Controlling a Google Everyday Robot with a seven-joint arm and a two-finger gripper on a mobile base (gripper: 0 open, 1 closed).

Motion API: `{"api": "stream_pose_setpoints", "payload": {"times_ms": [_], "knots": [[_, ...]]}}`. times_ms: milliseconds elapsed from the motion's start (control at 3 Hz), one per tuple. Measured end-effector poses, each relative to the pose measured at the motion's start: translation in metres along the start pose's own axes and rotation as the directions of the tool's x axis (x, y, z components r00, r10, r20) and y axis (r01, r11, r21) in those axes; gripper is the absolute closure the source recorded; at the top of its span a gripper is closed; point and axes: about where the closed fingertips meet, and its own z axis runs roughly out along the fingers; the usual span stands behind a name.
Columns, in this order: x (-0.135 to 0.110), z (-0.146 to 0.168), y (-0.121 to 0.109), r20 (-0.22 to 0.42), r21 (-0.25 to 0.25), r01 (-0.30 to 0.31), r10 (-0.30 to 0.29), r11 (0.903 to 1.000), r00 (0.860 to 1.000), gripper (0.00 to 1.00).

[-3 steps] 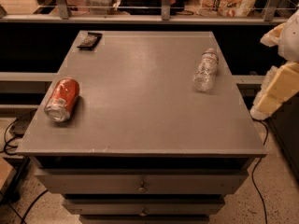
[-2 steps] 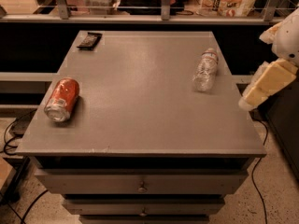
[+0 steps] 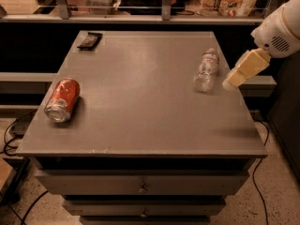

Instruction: Move water bottle near coke can

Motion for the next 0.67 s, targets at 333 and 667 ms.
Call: {"api": "stream_pose_setpoints", "payload": {"times_ms": [333,667], "knots": [[-0.011,0.015,-0.003,0.038,0.007,-0.040,0.040,0.9992,0.998,0.00],[-0.009,0.040,-0.013,0.114,-0.032,-0.155,0.158,0.9874,0.981,0.00]]}}
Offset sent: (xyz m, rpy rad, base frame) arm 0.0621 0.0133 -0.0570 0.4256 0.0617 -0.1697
